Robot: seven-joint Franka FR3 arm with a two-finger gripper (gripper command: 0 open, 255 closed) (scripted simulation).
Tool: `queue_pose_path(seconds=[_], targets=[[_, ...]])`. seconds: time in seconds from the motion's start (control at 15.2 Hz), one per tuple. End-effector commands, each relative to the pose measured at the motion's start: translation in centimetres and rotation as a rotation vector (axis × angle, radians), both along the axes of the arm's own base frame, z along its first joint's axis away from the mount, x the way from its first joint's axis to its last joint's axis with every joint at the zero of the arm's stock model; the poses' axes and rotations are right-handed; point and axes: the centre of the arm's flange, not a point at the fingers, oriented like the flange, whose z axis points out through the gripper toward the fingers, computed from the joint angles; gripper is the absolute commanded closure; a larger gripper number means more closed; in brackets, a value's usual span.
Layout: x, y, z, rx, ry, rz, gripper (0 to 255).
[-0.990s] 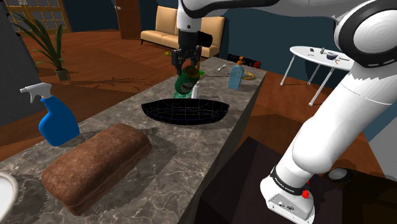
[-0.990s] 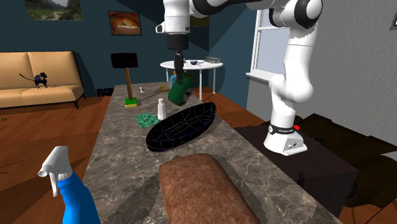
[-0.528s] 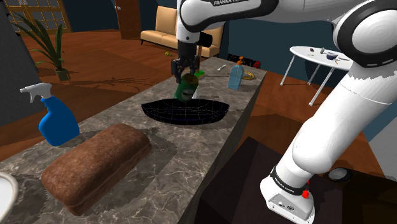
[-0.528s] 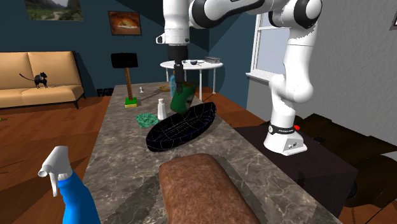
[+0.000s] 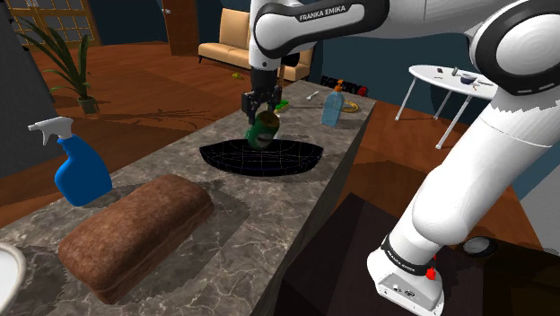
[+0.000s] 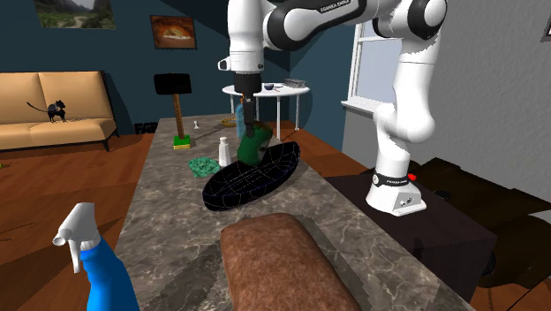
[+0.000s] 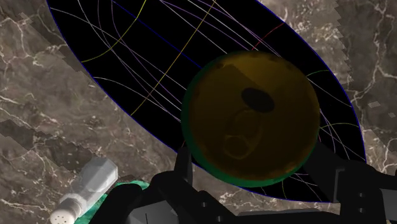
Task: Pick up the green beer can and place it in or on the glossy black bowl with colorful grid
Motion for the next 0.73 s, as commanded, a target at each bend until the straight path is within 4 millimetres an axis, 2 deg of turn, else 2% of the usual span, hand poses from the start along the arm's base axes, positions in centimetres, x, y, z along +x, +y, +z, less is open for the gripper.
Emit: queue_pose_path(seconds=[0.0,0.13,0.2,0.53,0.66], targets=[[0.0,0.0,0.0,0.000,-0.001,0.000,255],[0.0,0.0,0.0,0.000,-0.001,0.000,255],[0.0,0.0,0.0,0.000,-0.001,0.000,0],[0.0,0.0,0.0,0.000,-0.001,0.000,0],[0.0,0.0,2.7,0.000,-0.001,0.000,0]])
